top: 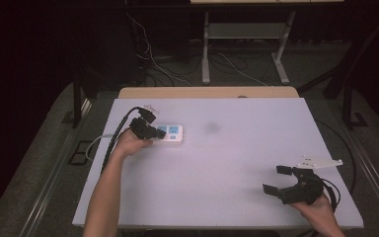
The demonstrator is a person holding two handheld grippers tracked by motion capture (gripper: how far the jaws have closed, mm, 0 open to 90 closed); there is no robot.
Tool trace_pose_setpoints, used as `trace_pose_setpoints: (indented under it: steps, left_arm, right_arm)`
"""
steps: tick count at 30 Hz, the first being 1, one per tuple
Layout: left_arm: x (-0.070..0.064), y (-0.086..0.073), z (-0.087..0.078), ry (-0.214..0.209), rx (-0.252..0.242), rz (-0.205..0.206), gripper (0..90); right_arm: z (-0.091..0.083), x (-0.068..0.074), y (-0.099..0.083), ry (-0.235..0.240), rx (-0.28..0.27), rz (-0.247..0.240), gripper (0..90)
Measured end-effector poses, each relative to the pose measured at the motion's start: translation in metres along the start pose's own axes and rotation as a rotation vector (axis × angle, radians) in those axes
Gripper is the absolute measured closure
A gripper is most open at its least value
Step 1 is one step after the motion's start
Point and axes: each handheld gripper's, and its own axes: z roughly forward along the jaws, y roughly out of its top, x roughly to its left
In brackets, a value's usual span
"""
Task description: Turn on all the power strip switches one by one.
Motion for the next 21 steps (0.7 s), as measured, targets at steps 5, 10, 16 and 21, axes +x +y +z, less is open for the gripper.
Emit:
trace_pose_setpoints:
  steps: [5,10,16,21]
  left_arm:
    - [-0.002,0.000,-0.003,-0.010,0.012,0.015,89.3]
    - [-0.007,0.004,-0.008,-0.017,-0.005,0.035,89.2]
    - [-0.012,0.010,-0.013,-0.011,-0.013,0.061,89.2]
    - [-0.017,0.015,-0.016,-0.015,-0.003,0.073,89.2]
  right_arm:
    - [0.000,-0.001,0.000,-0.002,-0.003,0.002,0.5]
    - [0.000,-0.001,0.000,-0.002,-0.004,0.002,0.5]
    - [0.000,-0.001,0.000,-0.003,-0.008,0.001,0.5]
    - [-0.001,-0.001,0.000,-0.004,-0.008,0.003,0.5]
